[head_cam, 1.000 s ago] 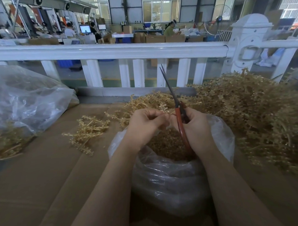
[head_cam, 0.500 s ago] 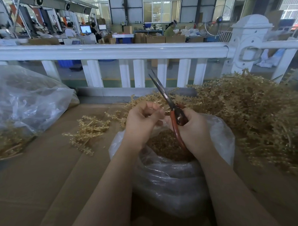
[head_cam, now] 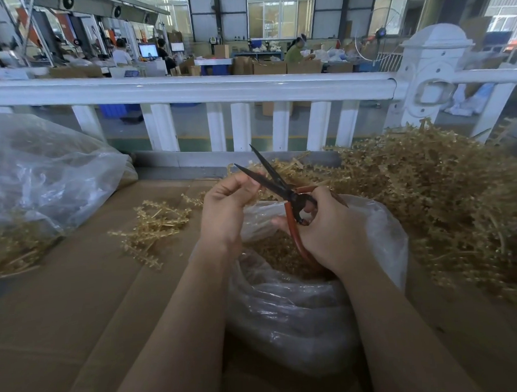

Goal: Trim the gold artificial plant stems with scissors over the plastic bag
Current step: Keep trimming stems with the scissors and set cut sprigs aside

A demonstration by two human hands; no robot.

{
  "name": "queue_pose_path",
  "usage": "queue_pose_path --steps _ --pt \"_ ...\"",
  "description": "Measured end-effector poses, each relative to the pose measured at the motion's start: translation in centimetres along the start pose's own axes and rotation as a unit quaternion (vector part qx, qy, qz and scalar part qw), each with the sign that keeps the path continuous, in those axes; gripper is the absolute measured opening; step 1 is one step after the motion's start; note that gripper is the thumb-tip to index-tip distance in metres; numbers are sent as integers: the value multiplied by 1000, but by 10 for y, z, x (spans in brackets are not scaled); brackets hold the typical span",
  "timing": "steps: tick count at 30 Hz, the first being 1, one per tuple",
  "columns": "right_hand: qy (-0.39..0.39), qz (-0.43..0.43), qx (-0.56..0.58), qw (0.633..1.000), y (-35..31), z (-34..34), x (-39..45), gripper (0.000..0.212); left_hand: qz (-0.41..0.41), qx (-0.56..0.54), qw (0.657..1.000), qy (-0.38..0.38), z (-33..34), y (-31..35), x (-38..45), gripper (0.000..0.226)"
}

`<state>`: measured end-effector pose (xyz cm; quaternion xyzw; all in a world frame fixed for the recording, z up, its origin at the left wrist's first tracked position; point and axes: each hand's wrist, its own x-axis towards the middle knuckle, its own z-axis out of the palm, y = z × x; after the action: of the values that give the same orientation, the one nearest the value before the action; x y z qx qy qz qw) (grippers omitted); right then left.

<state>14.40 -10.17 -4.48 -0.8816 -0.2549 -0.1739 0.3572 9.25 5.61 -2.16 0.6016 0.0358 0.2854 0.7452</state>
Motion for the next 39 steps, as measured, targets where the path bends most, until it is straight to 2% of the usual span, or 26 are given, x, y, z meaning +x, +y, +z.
queue_pose_path --steps 4,8,13,21,27,30,39 --pt "16 -16 -18 1000 -1 -1 -1 68 -9 -18 1000 -4 1 -1 -1 38" --pt "42 -30 -24 998 -1 -1 -2 66 -21 1 1000 -4 1 -1 -2 21" --pt "82 -50 -34 995 -1 0 -3 62 -20 -1 1000 -19 3 -2 -2 33" --pt "93 -48 -47 993 -1 0 -4 66 -9 -3 999 -35 3 -2 -2 37" --pt "103 -57 -39 992 -1 1 -3 62 5 -3 999 -44 2 -3 -1 19" --pt "103 -58 -42 992 0 1 -2 62 15 -4 999 -44 2 -3 -1 21" --pt "81 -41 -45 995 0 0 -1 76 27 6 998 -63 1 -6 1 19"
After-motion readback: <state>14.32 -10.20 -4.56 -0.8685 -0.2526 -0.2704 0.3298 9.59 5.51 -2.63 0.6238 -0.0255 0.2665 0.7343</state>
